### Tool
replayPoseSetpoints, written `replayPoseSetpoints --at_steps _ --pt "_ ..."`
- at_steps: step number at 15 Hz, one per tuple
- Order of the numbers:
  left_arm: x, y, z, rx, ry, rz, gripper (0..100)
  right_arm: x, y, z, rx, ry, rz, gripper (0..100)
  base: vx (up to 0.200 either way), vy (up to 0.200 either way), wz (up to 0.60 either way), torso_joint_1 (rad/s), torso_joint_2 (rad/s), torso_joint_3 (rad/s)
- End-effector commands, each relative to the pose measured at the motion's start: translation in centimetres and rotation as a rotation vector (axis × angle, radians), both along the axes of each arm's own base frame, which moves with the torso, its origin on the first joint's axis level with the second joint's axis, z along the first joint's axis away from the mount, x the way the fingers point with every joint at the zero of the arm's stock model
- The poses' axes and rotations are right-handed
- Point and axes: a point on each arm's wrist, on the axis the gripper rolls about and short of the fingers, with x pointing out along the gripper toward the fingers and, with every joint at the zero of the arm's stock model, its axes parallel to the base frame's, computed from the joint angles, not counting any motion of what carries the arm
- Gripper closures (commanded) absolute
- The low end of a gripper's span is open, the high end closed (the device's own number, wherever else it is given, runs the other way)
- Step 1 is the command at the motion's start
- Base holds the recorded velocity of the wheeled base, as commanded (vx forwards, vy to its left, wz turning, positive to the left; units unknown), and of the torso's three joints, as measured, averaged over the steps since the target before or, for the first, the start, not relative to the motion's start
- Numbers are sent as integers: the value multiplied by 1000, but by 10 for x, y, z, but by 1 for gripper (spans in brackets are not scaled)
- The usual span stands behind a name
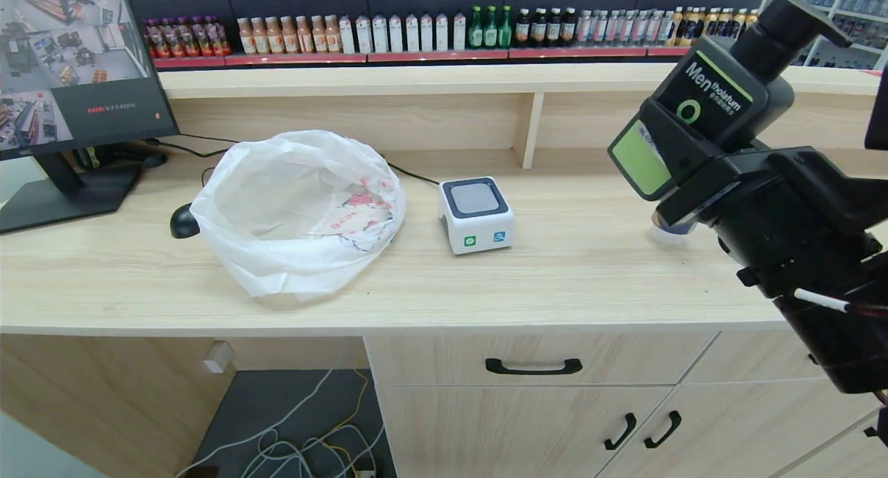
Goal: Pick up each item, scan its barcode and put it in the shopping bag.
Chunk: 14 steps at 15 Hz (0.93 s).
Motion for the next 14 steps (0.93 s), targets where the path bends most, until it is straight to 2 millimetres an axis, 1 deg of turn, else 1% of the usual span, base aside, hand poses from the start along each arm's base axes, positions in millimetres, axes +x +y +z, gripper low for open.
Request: replayPoseSetpoints --at_steps 1,3,6,9,11,14 --pt "0 0 0 -1 0 0 0 6 -2 -7 11 39 -1 100 0 0 0 0 0 0" --pt "0 0 0 1 0 0 0 11 -6 -15 -14 85 -17 100 0 0 0 0 0 0" --pt "0 0 0 -1 0 0 0 22 -19 -15 -5 80 -83 100 0 0 0 0 0 0" --pt "0 0 0 -2 -2 2 0 21 -20 -18 12 92 -74 100 0 0 0 0 0 0" --pt "0 0 0 -4 0 2 0 24 -17 -26 -6 117 -68 100 0 200 0 2 2 5" --pt "0 0 0 -7 0 2 0 28 -15 -32 -30 129 -46 100 0 200 0 4 4 4"
